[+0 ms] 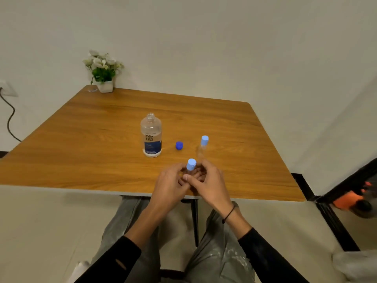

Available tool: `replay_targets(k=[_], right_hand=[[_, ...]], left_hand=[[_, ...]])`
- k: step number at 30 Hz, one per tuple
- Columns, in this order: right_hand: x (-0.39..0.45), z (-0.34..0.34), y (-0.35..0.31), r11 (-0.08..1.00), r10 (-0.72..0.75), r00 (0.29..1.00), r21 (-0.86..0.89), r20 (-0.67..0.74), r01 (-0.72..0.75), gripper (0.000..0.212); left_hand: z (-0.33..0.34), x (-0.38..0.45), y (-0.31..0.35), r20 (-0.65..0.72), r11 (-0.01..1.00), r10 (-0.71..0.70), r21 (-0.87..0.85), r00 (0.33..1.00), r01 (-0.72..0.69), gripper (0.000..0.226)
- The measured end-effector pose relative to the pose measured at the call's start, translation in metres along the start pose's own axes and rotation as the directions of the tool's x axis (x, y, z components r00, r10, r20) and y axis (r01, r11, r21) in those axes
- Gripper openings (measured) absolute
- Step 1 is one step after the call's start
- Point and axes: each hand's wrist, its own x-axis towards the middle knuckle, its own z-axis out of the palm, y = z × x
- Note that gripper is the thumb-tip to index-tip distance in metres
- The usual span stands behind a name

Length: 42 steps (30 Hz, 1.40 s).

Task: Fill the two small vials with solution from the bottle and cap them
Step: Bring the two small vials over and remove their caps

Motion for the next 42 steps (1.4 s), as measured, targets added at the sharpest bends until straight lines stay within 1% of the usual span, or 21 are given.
replay_targets(k=[3, 6, 8, 11, 15, 17, 19, 20, 21, 22, 24, 26, 27, 28, 29, 31, 33, 34, 36, 38, 42], right_hand=[[0.001, 0.004, -0.019, 0.994, -0.067, 0.998, -0.082, 0.01, 0.067, 0.039], [0.017, 0.005, -0.036, 0.906, -0.265, 0.964, -0.333, 0.033, 0.26, 0.034], [0.028, 0.008, -0.046, 0.837, -0.343, 0.932, -0.414, 0.114, 0.358, 0.031], [0.039, 0.005, -0.05, 0.777, -0.384, 0.902, -0.458, 0.2, 0.432, 0.029], [0.041, -0.002, -0.052, 0.749, -0.344, 0.864, -0.448, 0.367, 0.489, 0.018], [0.038, -0.006, -0.057, 0.751, -0.262, 0.849, -0.455, 0.458, 0.478, 0.03], [0.034, -0.013, -0.063, 0.809, -0.211, 0.821, -0.377, 0.53, 0.451, 0.068], [0.032, -0.016, -0.066, 0.836, -0.217, 0.821, -0.334, 0.528, 0.436, 0.08], [0.03, -0.018, -0.069, 0.847, -0.24, 0.837, -0.315, 0.492, 0.428, 0.08], [0.031, -0.018, -0.071, 0.834, -0.257, 0.867, -0.355, 0.427, 0.422, 0.071], [0.036, -0.015, -0.078, 0.714, -0.238, 0.91, -0.574, 0.34, 0.402, 0.05], [0.041, -0.009, -0.083, 0.506, -0.143, 0.901, -0.752, 0.41, 0.423, 0.043], [0.045, -0.007, -0.083, 0.445, -0.119, 0.877, -0.764, 0.467, 0.467, 0.034], [0.046, -0.007, -0.084, 0.45, -0.105, 0.843, -0.731, 0.527, 0.513, 0.023], [0.047, -0.008, -0.084, 0.485, -0.102, 0.807, -0.679, 0.582, 0.551, 0.025], [0.044, -0.013, -0.086, 0.564, -0.094, 0.757, -0.592, 0.646, 0.576, 0.06], [0.041, -0.015, -0.092, 0.572, -0.104, 0.811, -0.633, 0.576, 0.522, 0.08], [0.04, -0.012, -0.093, 0.533, -0.124, 0.841, -0.679, 0.527, 0.505, 0.076], [0.042, -0.008, -0.094, 0.477, -0.138, 0.85, -0.717, 0.509, 0.507, 0.047], [0.044, -0.008, -0.093, 0.543, -0.136, 0.814, -0.645, 0.564, 0.538, 0.018], [0.047, -0.017, -0.09, 0.669, -0.194, 0.759, -0.482, 0.622, 0.566, 0.026]], left_hand=[[-0.014, -0.002, -0.012, -0.048, 0.999, -0.026, 0.03, 0.999, 0.027, 0.015], [-0.023, 0.0, -0.017, -0.063, 0.998, -0.04, 0.053, 0.997, 0.043, 0.027], [-0.024, 0.002, -0.019, -0.057, 0.999, -0.034, 0.032, 0.998, 0.036, 0.011], [-0.022, 0.003, -0.024, -0.054, 1.0, -0.026, -0.004, 0.998, 0.026, 0.016], [-0.021, 0.007, -0.029, -0.035, 1.0, 0.0, -0.014, 0.999, -0.001, 0.021], [-0.023, 0.009, -0.032, -0.016, 1.0, -0.005, -0.005, 1.0, 0.005, 0.023], [-0.024, 0.008, -0.03, -0.004, 1.0, -0.001, -0.005, 1.0, 0.001, 0.019], [-0.024, 0.007, -0.03, -0.008, 1.0, 0.011, -0.003, 1.0, -0.011, 0.013], [-0.024, 0.006, -0.03, -0.012, 1.0, 0.021, -0.007, 1.0, -0.021, 0.011], [-0.024, 0.006, -0.03, -0.016, 1.0, 0.016, -0.007, 1.0, -0.016, 0.016], [-0.024, 0.005, -0.029, -0.015, 1.0, -0.009, -0.008, 1.0, 0.009, 0.02], [-0.024, 0.006, -0.029, 0.0, 1.0, -0.015, -0.006, 1.0, 0.015, 0.013], [-0.025, 0.007, -0.028, 0.006, 1.0, -0.023, -0.006, 1.0, 0.023, 0.013], [-0.026, 0.007, -0.027, 0.011, 0.999, -0.036, -0.008, 0.999, 0.036, 0.015], [-0.026, 0.007, -0.027, 0.011, 0.999, -0.042, -0.011, 0.999, 0.042, 0.014], [-0.028, 0.007, -0.028, 0.013, 1.0, -0.026, -0.005, 1.0, 0.026, 0.016], [-0.028, 0.006, -0.03, 0.015, 1.0, 0.0, 0.013, 1.0, -0.001, 0.018], [-0.028, 0.006, -0.031, 0.016, 1.0, 0.012, 0.016, 1.0, -0.012, 0.015], [-0.028, 0.006, -0.03, 0.017, 1.0, 0.01, 0.01, 1.0, -0.01, 0.008], [-0.028, 0.006, -0.026, 0.021, 1.0, -0.021, -0.012, 1.0, 0.022, 0.015], [-0.031, 0.008, -0.026, 0.039, 0.999, -0.036, -0.036, 0.999, 0.037, 0.03]])
